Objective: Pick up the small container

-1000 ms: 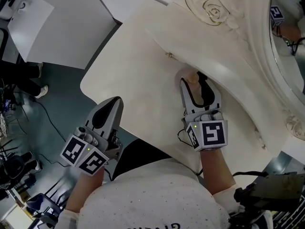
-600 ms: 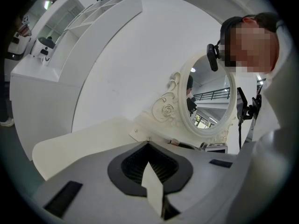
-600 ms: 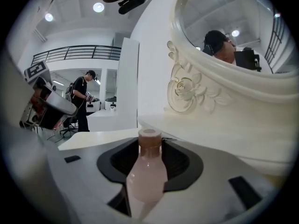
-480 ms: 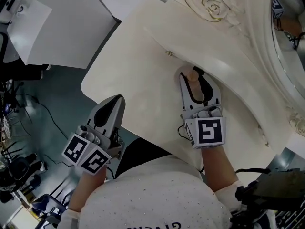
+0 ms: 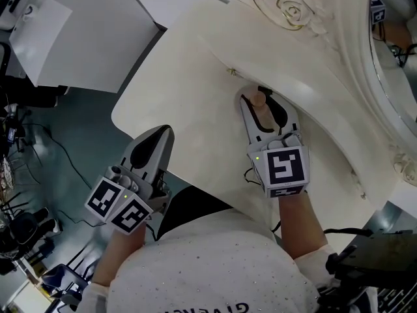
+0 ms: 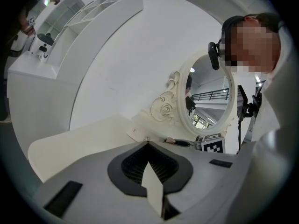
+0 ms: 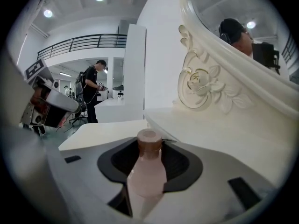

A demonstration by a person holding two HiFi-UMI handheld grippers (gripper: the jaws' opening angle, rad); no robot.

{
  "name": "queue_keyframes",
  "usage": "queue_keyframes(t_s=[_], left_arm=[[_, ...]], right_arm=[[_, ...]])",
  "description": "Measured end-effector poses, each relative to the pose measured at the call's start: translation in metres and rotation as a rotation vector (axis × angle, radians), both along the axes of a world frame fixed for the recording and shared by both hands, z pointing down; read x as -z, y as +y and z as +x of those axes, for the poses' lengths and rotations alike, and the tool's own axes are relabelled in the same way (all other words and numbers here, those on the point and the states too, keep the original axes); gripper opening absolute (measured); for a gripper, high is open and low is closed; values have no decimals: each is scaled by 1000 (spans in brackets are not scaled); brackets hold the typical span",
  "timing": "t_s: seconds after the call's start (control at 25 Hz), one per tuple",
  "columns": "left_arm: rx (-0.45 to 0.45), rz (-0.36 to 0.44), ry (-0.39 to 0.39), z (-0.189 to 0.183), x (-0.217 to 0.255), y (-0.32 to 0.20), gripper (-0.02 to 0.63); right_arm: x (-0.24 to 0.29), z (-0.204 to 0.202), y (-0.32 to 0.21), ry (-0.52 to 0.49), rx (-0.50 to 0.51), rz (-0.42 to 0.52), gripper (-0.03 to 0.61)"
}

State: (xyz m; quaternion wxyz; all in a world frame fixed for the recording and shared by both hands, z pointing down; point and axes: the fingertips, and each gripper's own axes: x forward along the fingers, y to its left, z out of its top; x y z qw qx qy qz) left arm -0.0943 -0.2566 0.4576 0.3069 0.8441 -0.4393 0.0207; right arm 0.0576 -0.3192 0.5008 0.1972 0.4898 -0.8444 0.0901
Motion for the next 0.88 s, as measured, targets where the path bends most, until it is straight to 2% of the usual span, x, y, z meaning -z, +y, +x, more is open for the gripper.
queue_keyframes(t_s=[0.28,0.56,0.88], left_arm=[[-10,34,-13,-4,15,3,1],[39,76,-13,-26,36,14,0],[65,141,65,-43,63,27,0]], right_arm=[[-4,3,-3,-6,-32,-4,147],[-2,2,-4,-19,-51,52,147],[-4,4,-3,-31,-86,82,147]])
